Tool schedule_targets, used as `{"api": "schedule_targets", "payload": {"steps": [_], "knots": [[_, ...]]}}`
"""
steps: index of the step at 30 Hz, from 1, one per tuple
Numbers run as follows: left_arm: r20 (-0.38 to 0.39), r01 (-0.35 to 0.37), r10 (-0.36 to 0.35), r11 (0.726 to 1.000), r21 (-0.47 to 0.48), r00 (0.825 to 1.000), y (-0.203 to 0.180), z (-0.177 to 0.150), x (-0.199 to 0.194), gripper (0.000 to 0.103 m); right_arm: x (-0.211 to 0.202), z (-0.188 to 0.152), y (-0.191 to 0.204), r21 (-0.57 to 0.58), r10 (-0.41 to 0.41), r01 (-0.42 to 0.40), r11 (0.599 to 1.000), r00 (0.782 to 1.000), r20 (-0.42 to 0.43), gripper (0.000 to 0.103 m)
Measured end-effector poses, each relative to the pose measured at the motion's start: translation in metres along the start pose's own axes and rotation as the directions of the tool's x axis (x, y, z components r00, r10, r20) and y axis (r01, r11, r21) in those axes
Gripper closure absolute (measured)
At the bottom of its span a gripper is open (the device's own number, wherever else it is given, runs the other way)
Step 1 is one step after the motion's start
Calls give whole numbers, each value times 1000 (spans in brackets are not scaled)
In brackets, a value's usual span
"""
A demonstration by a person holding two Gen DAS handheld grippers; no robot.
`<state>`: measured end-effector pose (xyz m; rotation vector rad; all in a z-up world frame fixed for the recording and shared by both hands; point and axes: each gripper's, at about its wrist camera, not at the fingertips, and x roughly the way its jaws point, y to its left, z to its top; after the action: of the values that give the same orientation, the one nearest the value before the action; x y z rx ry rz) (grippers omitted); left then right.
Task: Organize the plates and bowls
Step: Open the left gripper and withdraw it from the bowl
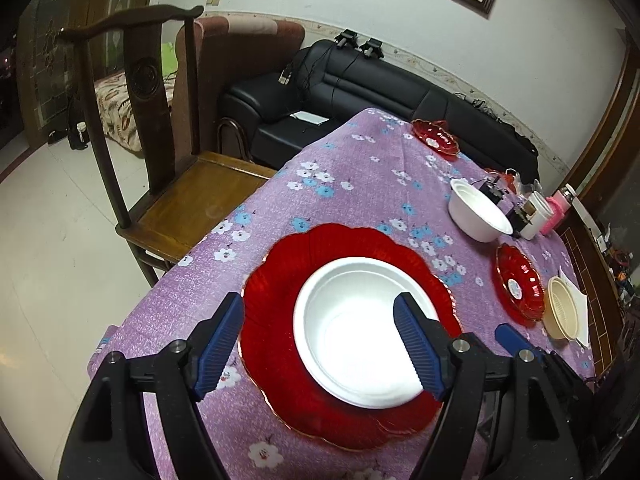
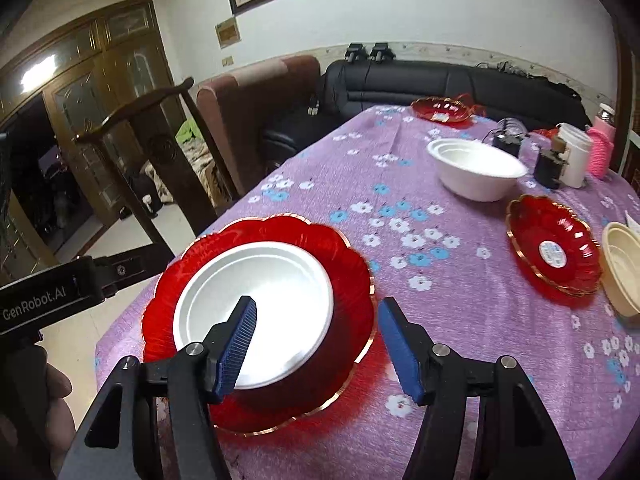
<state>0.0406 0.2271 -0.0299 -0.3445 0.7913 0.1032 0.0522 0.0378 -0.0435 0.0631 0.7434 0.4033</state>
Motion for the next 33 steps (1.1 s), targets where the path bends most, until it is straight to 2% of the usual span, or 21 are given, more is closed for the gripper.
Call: {"api": "schedule_targets", "payload": {"steps": [7,10,17,22,33], "knots": [[45,12,-14,999,44,999,-27,-9,-17,26,-34,-5,-15,0,-66,66,998,993,97,23],[81,24,-30,997,73,996,-42,-14,-27,24,-49,-9,-22,-5,-111,113,994,983,149,17],[162,40,-67,985,165,985,-80,-25,-45,20,-70,-14,-44,11,-199,202,979,952,230,10],[156,50,-87,974,223,984,-105,-32,-46,19,-74,-16,-70,71,-232,221,973,944,234,10],[84,81,-107,961,266,991,-139,-43,-27,19,-68,-24,-126,192,-258,229,954,955,148,10]]}}
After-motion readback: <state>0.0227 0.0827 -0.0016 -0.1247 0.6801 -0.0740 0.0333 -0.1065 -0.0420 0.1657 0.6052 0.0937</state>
